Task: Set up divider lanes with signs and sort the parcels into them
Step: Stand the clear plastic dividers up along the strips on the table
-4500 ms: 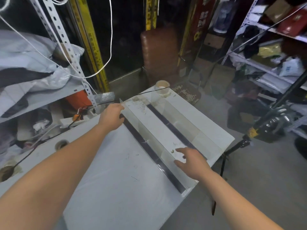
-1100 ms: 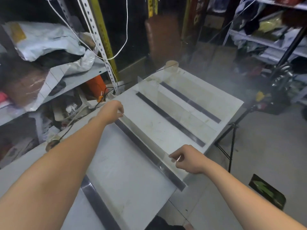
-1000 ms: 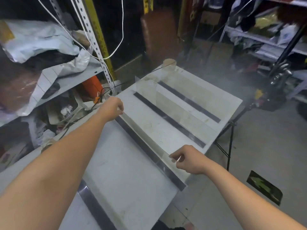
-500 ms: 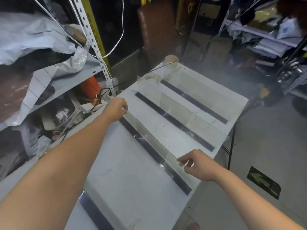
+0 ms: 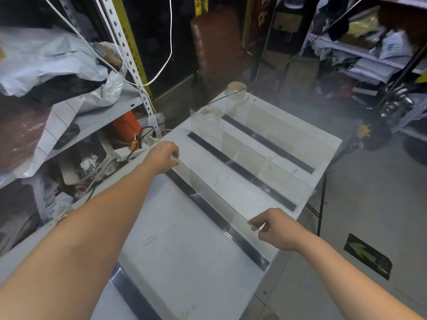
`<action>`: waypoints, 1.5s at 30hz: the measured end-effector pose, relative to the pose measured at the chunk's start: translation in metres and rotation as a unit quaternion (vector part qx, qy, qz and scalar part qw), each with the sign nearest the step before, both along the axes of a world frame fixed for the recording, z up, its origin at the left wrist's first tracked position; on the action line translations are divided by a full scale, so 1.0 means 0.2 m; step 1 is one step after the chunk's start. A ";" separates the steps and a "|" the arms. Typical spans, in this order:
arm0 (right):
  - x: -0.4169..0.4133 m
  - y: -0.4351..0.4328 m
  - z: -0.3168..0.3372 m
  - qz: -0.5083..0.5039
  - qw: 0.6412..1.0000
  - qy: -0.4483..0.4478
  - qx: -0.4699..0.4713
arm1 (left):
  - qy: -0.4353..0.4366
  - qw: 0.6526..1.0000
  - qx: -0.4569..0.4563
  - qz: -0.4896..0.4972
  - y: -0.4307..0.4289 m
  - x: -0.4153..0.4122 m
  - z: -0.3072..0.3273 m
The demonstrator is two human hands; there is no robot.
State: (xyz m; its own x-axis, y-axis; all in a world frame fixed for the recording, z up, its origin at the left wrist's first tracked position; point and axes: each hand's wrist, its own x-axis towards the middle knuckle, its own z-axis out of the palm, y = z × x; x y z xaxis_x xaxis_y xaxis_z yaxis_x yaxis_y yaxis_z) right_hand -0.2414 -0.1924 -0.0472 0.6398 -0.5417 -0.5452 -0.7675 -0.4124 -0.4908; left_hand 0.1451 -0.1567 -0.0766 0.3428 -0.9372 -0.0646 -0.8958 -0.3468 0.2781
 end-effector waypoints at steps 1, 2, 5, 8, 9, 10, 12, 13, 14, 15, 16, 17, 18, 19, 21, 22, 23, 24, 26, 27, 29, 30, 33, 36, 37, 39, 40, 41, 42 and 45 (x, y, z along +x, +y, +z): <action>0.00 0.00 0.00 0.001 1.000 0.000 -0.001 | -0.002 1.000 0.005 -0.001 0.00 0.00 0.00; 0.00 0.01 0.00 0.003 1.000 0.001 -0.003 | -0.005 1.000 0.012 -0.001 0.00 0.00 0.00; 0.00 0.01 0.00 0.007 1.000 0.010 -0.013 | -0.014 1.000 0.027 0.000 0.00 -0.02 0.00; 0.00 0.02 0.01 0.014 1.000 0.014 -0.015 | -0.019 0.999 0.032 0.002 0.00 -0.04 0.00; 0.00 0.02 0.01 0.017 1.000 0.014 -0.018 | -0.021 0.999 0.033 0.001 0.00 -0.05 0.00; 0.00 0.02 0.02 0.019 1.000 0.013 -0.020 | -0.021 0.999 0.034 0.001 0.00 -0.06 0.00; -0.01 0.02 0.02 0.018 0.999 0.010 -0.026 | -0.020 0.999 0.036 0.001 0.01 -0.07 0.02; -0.01 0.02 0.03 0.019 0.999 0.009 -0.028 | -0.019 0.999 0.038 0.002 0.01 -0.08 0.02; -0.01 0.03 0.03 0.020 0.999 0.009 -0.030 | -0.016 0.999 0.041 0.005 0.02 -0.09 0.03; -0.01 0.03 0.03 0.021 0.999 0.010 -0.031 | -0.012 0.999 0.044 0.009 0.03 -0.09 0.04; -0.01 0.04 0.04 0.024 0.999 0.012 -0.035 | -0.009 0.999 0.047 0.012 0.03 -0.10 0.04; -0.01 0.04 0.04 0.026 0.999 0.014 -0.039 | -0.008 0.999 0.048 0.016 0.04 -0.11 0.05; -0.02 0.04 0.04 0.026 0.999 0.015 -0.041 | -0.008 0.999 0.046 0.019 0.06 -0.11 0.06; -0.02 0.05 0.05 0.023 0.999 0.014 -0.041 | -0.011 0.999 0.043 0.022 0.07 -0.12 0.07; -0.02 0.06 0.05 0.017 0.999 0.009 -0.045 | -0.025 0.998 0.036 0.033 0.11 -0.14 0.10; -0.02 0.07 0.05 0.017 0.998 0.006 -0.052 | -0.040 0.998 0.033 0.042 0.14 -0.15 0.11; -0.01 0.07 0.06 0.019 0.998 0.003 -0.064 | -0.061 0.996 0.029 0.055 0.17 -0.16 0.13; 0.00 0.08 0.06 0.027 0.996 0.003 -0.080 | -0.086 0.993 0.022 0.072 0.21 -0.18 0.15; 0.02 0.10 0.07 0.056 0.990 0.007 -0.126 | -0.117 0.986 0.016 0.117 0.29 -0.23 0.21; 0.04 0.11 0.08 0.075 0.986 0.006 -0.150 | -0.123 0.982 0.025 0.138 0.34 -0.26 0.24; 0.07 0.13 0.11 0.109 0.976 -0.004 -0.187 | -0.128 0.976 0.046 0.170 0.46 -0.31 0.29; 0.09 0.14 0.12 0.125 0.972 -0.010 -0.200 | -0.124 0.972 0.054 0.191 0.52 -0.34 0.31; 0.14 0.20 0.20 0.167 0.960 -0.048 -0.218 | -0.093 0.963 0.070 0.241 0.70 -0.46 0.39; 0.18 0.29 0.31 0.200 0.950 -0.089 -0.225 | -0.094 0.956 0.067 0.270 0.84 -0.62 0.51; 0.19 0.31 0.35 0.210 0.946 -0.101 -0.227 | -0.094 0.953 0.063 0.280 0.89 -0.68 0.55; 0.19 0.37 0.41 0.232 0.936 -0.123 -0.233 | -0.094 0.947 0.065 0.299 0.98 -0.79 0.61; 0.19 0.39 0.44 0.240 0.933 -0.133 -0.232 | -0.103 0.943 0.068 0.310 1.03 -0.85 0.63; 0.19 0.42 0.46 0.246 0.931 -0.144 -0.226 | -0.116 0.937 0.070 0.323 1.08 -0.90 0.65; 0.19 0.45 0.48 0.250 0.930 -0.155 -0.219 | -0.127 0.931 0.073 0.335 1.13 -0.95 0.66; 0.18 0.54 0.54 0.274 0.921 -0.183 -0.206 | -0.131 0.922 0.078 0.356 1.27 -1.09 0.69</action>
